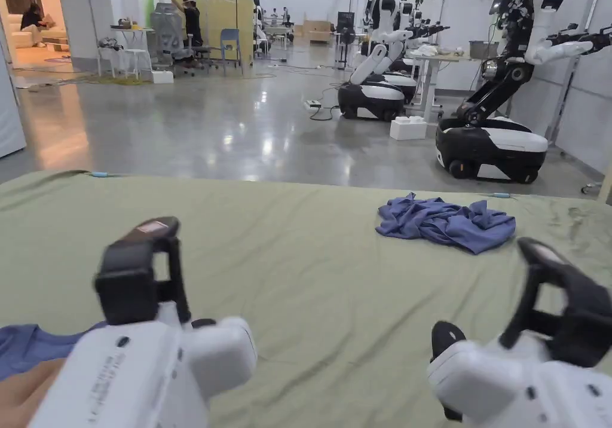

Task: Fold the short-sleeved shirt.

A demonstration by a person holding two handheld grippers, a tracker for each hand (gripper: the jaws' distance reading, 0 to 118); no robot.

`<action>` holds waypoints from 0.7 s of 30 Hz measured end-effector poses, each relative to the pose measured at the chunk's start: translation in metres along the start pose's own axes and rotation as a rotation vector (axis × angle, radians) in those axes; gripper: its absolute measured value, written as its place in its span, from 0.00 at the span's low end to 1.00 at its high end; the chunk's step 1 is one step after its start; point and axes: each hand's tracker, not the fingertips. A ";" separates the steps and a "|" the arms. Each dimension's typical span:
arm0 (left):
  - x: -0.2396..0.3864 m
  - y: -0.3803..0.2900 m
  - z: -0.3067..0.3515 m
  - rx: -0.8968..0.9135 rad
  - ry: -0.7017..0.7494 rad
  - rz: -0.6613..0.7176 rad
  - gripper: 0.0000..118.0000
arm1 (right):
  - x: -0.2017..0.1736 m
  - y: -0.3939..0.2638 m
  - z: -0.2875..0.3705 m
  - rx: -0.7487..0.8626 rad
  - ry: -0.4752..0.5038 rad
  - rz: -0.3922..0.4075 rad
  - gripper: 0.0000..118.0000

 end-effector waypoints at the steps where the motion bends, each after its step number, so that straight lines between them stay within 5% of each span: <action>1: 0.007 0.000 0.000 -0.001 -0.016 -0.089 1.00 | -0.009 -0.001 0.000 0.002 0.007 0.106 1.00; 2: 0.013 -0.001 -0.001 -0.001 -0.056 -0.104 1.00 | -0.013 -0.002 -0.001 -0.007 0.038 0.137 1.00; 5: 0.013 0.001 -0.002 -0.003 -0.107 0.070 1.00 | -0.011 -0.006 -0.005 -0.039 0.104 -0.062 1.00; 8: 0.009 -0.005 -0.004 -0.012 -0.086 0.111 1.00 | -0.010 -0.013 -0.007 -0.060 0.028 -0.025 1.00; 10: -0.002 -0.010 -0.004 -0.011 -0.052 0.243 1.00 | -0.001 -0.018 -0.007 -0.071 -0.049 -0.155 1.00; 15: -0.050 -0.048 -0.004 -0.043 -0.056 1.190 1.00 | 0.056 -0.049 0.006 -0.126 -0.165 -1.102 1.00; 18: -0.048 -0.072 -0.007 -0.071 -0.073 1.587 1.00 | 0.064 -0.083 0.011 -0.010 -0.045 -1.627 1.00; 19: -0.045 -0.077 -0.007 -0.056 -0.083 1.665 1.00 | 0.061 -0.091 0.012 0.014 -0.030 -1.724 1.00; 21: -0.035 -0.085 -0.007 -0.022 -0.124 1.777 1.00 | 0.056 -0.096 0.011 -0.040 -0.043 -1.743 1.00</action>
